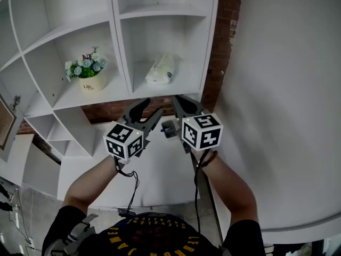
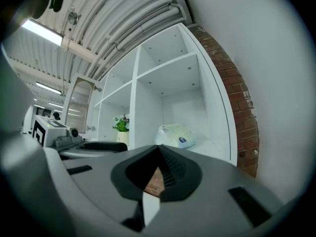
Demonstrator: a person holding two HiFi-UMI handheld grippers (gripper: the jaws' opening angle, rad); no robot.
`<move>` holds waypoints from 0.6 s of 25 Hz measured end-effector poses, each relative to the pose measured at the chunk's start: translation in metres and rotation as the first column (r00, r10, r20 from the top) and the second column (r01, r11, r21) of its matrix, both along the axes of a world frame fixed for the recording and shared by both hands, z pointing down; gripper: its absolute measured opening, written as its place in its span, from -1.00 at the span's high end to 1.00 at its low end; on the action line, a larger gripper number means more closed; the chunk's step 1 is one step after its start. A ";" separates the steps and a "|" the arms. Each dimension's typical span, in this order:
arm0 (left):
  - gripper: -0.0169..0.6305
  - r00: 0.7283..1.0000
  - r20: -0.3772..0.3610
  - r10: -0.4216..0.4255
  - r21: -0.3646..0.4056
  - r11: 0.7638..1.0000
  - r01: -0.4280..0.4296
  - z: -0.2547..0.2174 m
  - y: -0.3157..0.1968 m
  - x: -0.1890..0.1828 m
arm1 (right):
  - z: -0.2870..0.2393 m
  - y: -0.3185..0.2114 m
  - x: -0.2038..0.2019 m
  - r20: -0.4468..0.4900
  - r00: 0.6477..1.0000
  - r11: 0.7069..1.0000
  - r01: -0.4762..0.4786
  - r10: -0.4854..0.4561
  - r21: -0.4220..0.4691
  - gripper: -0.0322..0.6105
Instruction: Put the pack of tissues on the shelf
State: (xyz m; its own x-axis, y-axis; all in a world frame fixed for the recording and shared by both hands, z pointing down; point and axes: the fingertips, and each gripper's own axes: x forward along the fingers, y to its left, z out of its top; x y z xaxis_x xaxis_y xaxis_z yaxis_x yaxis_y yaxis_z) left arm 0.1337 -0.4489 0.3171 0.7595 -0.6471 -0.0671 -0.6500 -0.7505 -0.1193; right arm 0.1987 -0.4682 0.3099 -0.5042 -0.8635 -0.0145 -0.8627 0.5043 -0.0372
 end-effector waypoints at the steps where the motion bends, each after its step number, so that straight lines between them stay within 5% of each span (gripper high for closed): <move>1: 0.29 1.000 0.010 0.013 0.010 1.000 -0.013 0.005 0.009 -0.003 | 0.003 0.007 -0.002 0.000 1.000 1.000 0.013 -0.013 0.001 0.93; 4: 0.29 0.999 0.040 0.015 0.047 0.999 -0.017 0.016 0.029 -0.023 | 0.013 0.023 -0.008 0.002 0.999 0.999 0.052 -0.052 -0.012 0.93; 9: 0.29 0.999 -0.007 -0.033 -0.040 0.999 0.032 0.044 0.049 -0.067 | 0.022 0.043 -0.008 0.020 0.997 0.997 0.081 -0.081 -0.013 0.93; 15: 0.30 0.990 -0.063 -0.125 -0.179 0.977 0.112 0.095 0.064 -0.100 | 0.037 0.071 0.004 -0.177 0.983 0.987 -0.017 0.046 0.162 0.93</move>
State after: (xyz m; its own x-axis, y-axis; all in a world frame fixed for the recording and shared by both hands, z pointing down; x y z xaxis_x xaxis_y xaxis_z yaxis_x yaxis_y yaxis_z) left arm 0.0339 -0.3851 0.4120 0.6737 -0.7390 0.0018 -0.7378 -0.6725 0.0586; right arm 0.2030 -0.3974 0.3470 -0.4840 -0.8726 -0.0649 -0.8633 0.4641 0.1981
